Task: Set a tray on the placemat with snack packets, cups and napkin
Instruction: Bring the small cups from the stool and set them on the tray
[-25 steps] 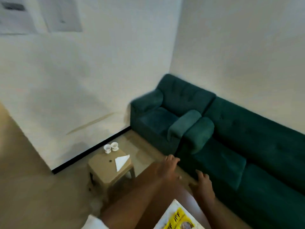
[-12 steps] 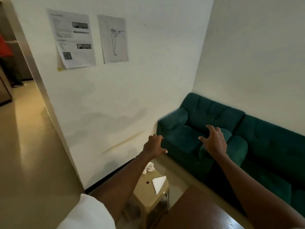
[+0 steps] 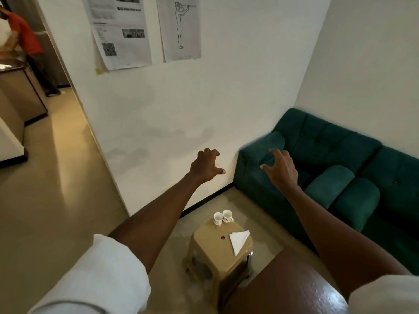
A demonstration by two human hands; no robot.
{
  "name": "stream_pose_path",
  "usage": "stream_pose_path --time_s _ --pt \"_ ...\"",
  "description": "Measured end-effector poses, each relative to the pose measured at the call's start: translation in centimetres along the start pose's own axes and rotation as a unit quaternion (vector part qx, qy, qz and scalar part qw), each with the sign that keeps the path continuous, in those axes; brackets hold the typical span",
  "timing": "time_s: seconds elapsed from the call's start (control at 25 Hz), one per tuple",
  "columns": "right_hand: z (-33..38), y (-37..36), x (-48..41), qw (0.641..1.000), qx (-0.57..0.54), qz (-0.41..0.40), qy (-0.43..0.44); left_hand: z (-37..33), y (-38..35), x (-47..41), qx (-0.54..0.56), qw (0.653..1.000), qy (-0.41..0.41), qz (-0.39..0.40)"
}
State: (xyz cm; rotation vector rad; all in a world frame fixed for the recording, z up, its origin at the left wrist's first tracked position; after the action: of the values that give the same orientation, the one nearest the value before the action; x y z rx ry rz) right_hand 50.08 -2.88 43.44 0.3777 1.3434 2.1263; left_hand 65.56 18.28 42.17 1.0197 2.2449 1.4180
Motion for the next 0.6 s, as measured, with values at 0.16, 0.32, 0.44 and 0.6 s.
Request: stream_pose_path --time_s 0.16,0.32,0.44,0.6 --pt "-0.7 -2.2 -5.5 0.999 -0.010 0.033 0.005 1.1 -1.3 -4.7 0.014 0.999 0.027 0.021" --pt "-2.0 -6.1 -12.0 0.997 -0.002 0.077 0.025 2.6 -5.2 -10.1 0.036 0.997 0.054 0.046" --pt "-2.8 -11.5 -16.8 0.990 0.003 0.137 0.026 5.0 -9.5 -14.6 0.059 0.992 0.079 0.079" --pt "-4.3 -21.2 -21.6 0.974 -0.016 0.223 0.046 9.9 -15.3 -20.9 0.071 0.984 0.112 0.119"
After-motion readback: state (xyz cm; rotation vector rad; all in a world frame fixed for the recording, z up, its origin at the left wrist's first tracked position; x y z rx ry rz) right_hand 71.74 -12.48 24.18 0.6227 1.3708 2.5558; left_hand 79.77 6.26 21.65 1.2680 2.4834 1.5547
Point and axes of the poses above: each hand's wrist, its own x-axis away from the middle knuckle, its own y-axis out of the back of the hand, z = x × y, the point moved 6 cm from there along -x, towards the middle knuckle, and after that the axes turned 12 degrees about z, right-handed, at the moved point
